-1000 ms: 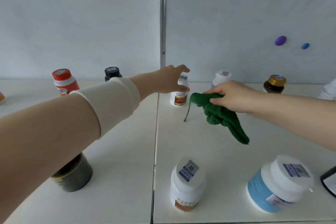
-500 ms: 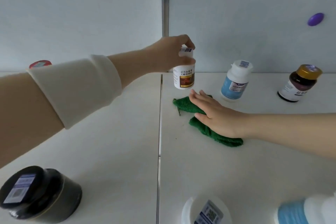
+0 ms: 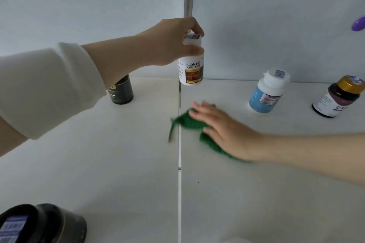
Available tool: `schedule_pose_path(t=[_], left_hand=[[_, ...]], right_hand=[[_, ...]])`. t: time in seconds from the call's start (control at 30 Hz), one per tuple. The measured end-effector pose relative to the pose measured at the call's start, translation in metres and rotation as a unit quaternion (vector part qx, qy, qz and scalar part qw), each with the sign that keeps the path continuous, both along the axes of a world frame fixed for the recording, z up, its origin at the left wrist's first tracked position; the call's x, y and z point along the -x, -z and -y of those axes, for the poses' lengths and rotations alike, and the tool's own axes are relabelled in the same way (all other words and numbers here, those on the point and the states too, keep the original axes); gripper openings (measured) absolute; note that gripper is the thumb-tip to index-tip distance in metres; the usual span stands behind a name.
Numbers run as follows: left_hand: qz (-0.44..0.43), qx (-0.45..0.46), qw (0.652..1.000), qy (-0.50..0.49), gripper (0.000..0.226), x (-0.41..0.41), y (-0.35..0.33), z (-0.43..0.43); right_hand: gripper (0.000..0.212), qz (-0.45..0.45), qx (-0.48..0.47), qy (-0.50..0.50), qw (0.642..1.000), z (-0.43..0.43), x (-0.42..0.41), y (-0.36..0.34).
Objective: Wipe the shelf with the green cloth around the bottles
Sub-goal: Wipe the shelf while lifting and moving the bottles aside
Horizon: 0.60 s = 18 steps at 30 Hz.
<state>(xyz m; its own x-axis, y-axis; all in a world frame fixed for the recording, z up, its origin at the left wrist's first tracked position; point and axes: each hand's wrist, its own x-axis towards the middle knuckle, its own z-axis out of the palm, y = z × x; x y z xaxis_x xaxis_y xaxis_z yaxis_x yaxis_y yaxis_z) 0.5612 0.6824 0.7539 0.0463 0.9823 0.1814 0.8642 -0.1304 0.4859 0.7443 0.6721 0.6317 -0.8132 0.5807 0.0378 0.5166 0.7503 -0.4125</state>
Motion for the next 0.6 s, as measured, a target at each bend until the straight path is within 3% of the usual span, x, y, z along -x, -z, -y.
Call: schedule_pose_path(t=[0.17,0.27,0.4,0.6], left_hand=[[-0.007,-0.016,1.000,-0.008,0.038,0.008,-0.004,0.001],[-0.016,-0.020,1.000,-0.009,0.038,0.010,-0.006,0.005],[-0.020,-0.021,1.000,-0.006,0.038,0.011,-0.009,0.011],[-0.037,-0.015,0.999,0.011,0.041,0.002,-0.010,0.028]], right_hand=[[0.046,0.025,0.019,0.201,0.979,-0.061,0.040,0.000],[0.048,0.041,0.005,0.221,0.974,-0.064,0.055,0.001],[0.050,0.046,-0.037,0.091,0.994,-0.025,0.046,-0.001],[0.051,0.043,0.039,-0.084,0.995,0.035,0.011,-0.006]])
